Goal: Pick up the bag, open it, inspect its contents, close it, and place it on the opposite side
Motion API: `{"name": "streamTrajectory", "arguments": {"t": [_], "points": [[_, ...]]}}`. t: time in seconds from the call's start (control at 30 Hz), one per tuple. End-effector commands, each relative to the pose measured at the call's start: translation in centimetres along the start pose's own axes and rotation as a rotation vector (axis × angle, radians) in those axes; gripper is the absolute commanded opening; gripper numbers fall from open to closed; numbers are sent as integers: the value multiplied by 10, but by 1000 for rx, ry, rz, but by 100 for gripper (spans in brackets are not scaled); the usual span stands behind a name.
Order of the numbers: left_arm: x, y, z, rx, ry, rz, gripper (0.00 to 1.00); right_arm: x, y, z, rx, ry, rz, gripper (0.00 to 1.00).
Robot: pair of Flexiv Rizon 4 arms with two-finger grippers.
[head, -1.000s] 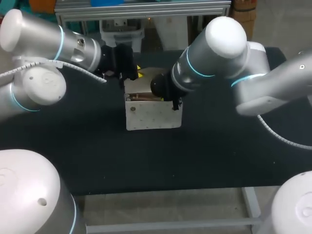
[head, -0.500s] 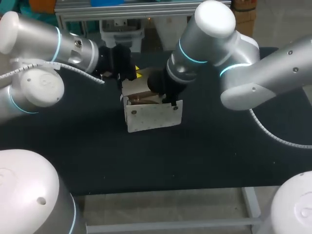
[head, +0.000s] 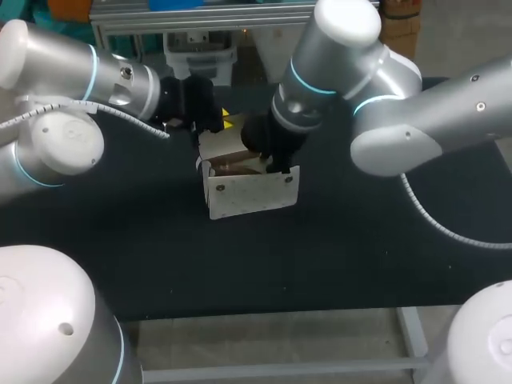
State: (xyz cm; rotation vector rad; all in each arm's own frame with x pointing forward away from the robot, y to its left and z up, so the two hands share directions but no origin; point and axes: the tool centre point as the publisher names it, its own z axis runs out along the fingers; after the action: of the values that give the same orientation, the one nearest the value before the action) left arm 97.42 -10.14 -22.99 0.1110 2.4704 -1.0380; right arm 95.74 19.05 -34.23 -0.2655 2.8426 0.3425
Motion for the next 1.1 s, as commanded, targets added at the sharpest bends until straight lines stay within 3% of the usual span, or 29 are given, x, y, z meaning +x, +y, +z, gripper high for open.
{"name": "streamTrajectory", "arguments": {"t": [0.03,0.4,1.1], "points": [[0,-1,-2,7,1,5,0,1,0,9,8,41,-1,59],[0,-1,-1,8,4,12,0,1,0,8,12,43,-2,85],[-2,0,0,11,6,11,0,-1,-1,10,17,48,-4,86]]}}
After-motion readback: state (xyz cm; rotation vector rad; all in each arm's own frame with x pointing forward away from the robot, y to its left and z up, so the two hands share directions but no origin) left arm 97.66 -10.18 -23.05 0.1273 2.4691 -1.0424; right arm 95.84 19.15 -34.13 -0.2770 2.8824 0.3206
